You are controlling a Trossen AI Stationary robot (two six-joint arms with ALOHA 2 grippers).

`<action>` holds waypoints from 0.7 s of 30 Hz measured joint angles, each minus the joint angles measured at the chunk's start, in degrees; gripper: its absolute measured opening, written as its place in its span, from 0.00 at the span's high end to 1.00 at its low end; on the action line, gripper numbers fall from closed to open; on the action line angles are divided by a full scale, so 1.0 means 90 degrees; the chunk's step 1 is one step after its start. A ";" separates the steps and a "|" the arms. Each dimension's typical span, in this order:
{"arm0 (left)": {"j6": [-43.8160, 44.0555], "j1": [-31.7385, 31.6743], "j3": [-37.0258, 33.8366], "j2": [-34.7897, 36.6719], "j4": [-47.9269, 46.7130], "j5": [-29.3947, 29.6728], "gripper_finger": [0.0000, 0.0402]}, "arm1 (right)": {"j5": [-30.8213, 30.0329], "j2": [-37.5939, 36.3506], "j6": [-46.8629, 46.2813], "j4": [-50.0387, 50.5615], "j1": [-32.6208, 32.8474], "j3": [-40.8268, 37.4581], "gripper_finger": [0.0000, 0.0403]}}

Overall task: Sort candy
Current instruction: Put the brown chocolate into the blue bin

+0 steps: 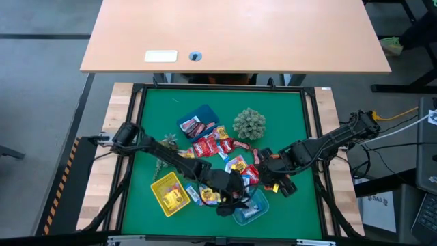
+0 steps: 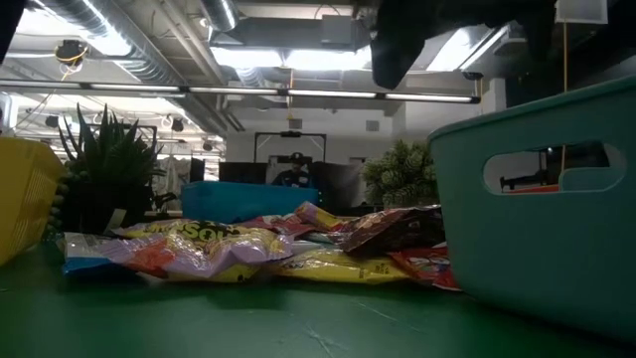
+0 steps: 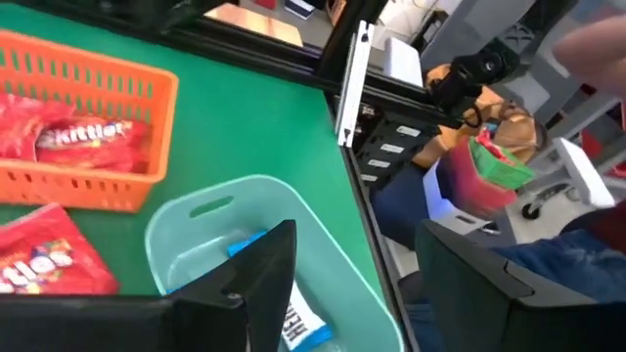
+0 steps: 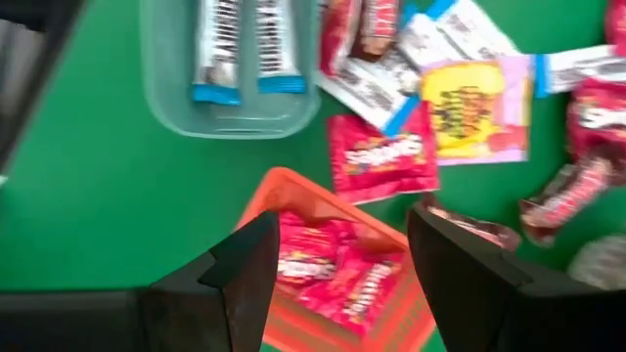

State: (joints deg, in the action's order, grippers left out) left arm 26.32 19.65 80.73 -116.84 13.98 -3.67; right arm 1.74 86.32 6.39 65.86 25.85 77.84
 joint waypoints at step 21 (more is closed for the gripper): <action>-0.1035 -0.1492 -0.0005 0.1002 -0.2802 -0.0480 0.55 | -0.0095 -0.0526 0.0257 0.0655 -0.1815 -0.0439 0.44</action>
State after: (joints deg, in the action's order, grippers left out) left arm 17.00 6.22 80.68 -107.82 -11.24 -7.99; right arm 0.88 81.59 8.70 71.76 9.52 73.89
